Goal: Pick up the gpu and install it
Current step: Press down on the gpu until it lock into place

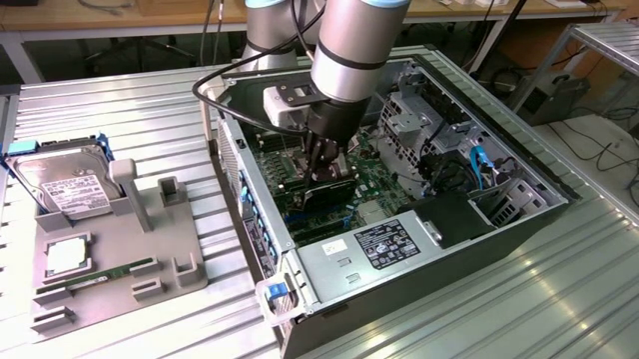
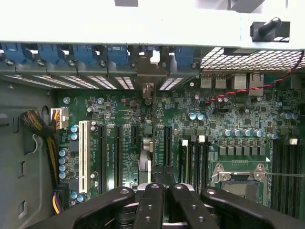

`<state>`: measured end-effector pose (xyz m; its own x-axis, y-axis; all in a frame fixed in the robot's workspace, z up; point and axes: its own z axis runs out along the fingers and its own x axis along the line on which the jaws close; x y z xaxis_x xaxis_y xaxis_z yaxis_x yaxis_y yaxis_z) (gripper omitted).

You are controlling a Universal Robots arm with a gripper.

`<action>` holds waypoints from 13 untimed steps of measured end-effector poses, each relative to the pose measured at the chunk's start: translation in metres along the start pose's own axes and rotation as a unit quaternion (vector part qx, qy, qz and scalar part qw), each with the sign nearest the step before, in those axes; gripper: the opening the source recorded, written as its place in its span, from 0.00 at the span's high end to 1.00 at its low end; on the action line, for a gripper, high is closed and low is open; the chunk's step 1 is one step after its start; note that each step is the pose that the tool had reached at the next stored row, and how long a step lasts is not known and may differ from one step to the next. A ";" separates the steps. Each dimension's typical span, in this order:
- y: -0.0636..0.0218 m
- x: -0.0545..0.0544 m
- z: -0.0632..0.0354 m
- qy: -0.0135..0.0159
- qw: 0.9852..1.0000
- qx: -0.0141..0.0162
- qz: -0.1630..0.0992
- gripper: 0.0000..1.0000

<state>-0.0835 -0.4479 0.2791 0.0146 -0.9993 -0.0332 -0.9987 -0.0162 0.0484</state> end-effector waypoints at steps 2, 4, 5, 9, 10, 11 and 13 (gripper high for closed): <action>0.0001 0.000 -0.0004 0.000 1.000 0.000 0.000 0.89; 0.0002 0.001 -0.0005 0.001 1.000 0.000 0.000 0.89; 0.0003 0.001 -0.0005 0.001 1.000 0.000 0.000 0.89; 0.0013 0.002 0.0011 0.001 1.000 0.000 0.000 0.89; 0.0014 0.002 0.0017 0.001 1.000 0.000 0.000 0.89; 0.0014 0.002 0.0022 0.001 1.000 0.000 0.000 0.89; 0.0015 0.002 0.0038 0.001 1.000 0.000 0.000 0.89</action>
<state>-0.0851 -0.4494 0.2753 0.0146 -0.9994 -0.0310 -0.9987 -0.0161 0.0487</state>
